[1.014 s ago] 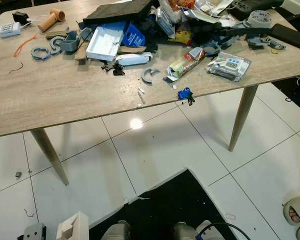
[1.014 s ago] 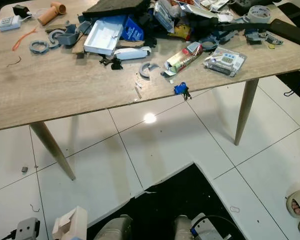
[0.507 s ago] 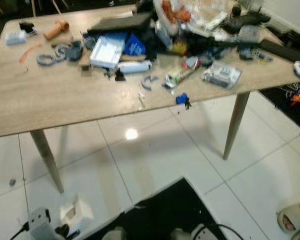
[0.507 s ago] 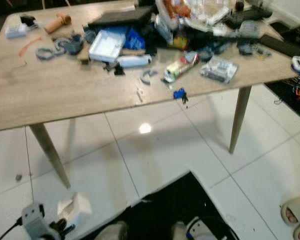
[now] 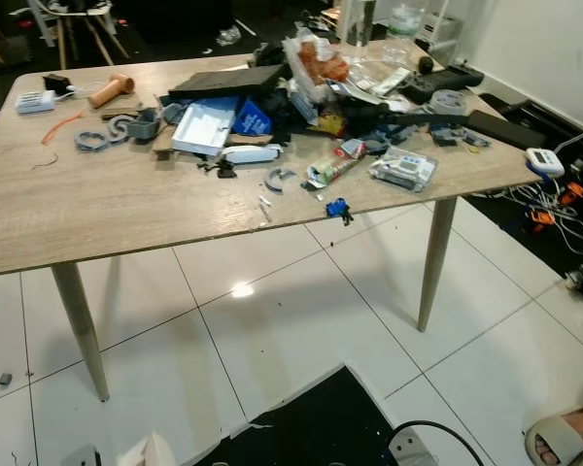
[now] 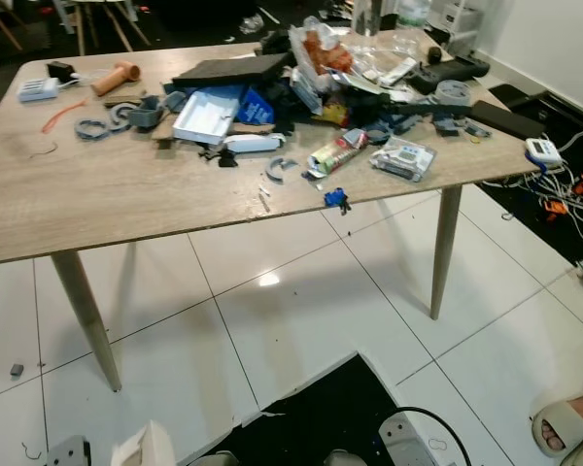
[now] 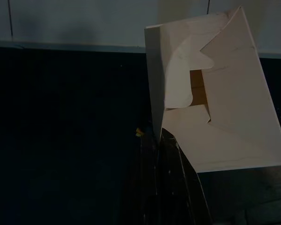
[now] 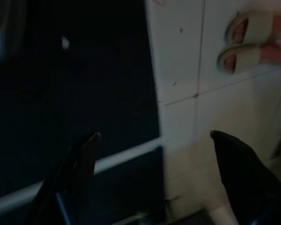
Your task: Picking trash to rubbish bin
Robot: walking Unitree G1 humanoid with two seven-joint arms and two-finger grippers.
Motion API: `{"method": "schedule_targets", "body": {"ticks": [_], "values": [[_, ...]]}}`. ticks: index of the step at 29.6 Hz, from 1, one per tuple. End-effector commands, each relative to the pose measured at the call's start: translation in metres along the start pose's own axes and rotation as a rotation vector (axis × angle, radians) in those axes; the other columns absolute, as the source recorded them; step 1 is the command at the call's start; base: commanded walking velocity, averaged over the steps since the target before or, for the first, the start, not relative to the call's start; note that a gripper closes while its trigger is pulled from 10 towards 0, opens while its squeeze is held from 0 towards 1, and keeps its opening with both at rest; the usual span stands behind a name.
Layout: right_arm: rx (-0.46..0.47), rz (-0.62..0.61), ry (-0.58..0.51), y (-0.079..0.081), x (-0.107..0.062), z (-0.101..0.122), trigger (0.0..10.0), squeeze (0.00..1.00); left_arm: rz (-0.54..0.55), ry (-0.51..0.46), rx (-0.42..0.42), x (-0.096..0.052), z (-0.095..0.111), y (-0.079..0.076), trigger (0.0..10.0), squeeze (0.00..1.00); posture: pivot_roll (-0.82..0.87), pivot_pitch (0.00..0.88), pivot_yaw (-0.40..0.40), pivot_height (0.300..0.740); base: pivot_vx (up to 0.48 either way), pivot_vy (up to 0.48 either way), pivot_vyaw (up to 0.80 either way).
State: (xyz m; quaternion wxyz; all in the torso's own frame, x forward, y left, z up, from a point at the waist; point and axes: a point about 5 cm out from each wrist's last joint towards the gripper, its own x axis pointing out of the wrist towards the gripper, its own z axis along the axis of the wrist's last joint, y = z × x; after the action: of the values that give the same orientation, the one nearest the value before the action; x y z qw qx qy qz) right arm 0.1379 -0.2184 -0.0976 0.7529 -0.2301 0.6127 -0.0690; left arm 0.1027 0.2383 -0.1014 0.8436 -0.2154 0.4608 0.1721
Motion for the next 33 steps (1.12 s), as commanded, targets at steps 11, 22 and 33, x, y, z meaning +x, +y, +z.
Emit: {"method": "schedule_targets", "body": {"ticks": [11,22,33], "values": [[0.117,-0.056,-0.31,-0.025,-0.005,0.051,10.0,0.0,-0.105,-0.189,-0.13,0.012,0.046,-0.032,10.0,0.0,0.04,0.057,0.009,0.74,0.0,0.0,0.0],[0.088,0.198,-0.56,-0.003,-0.037,0.131,10.0,0.0,-0.252,-0.269,-0.011,0.017,0.07,-0.078,10.0,0.0,0.05,0.061,0.012,0.74,0.0,0.0,0.0],[0.21,0.42,-0.482,0.028,-0.038,0.117,10.0,0.0,-0.254,-0.262,-0.013,0.017,0.064,-0.08,10.0,0.0,0.04,0.075,0.024,0.74,0.0,0.0,0.0]]}}
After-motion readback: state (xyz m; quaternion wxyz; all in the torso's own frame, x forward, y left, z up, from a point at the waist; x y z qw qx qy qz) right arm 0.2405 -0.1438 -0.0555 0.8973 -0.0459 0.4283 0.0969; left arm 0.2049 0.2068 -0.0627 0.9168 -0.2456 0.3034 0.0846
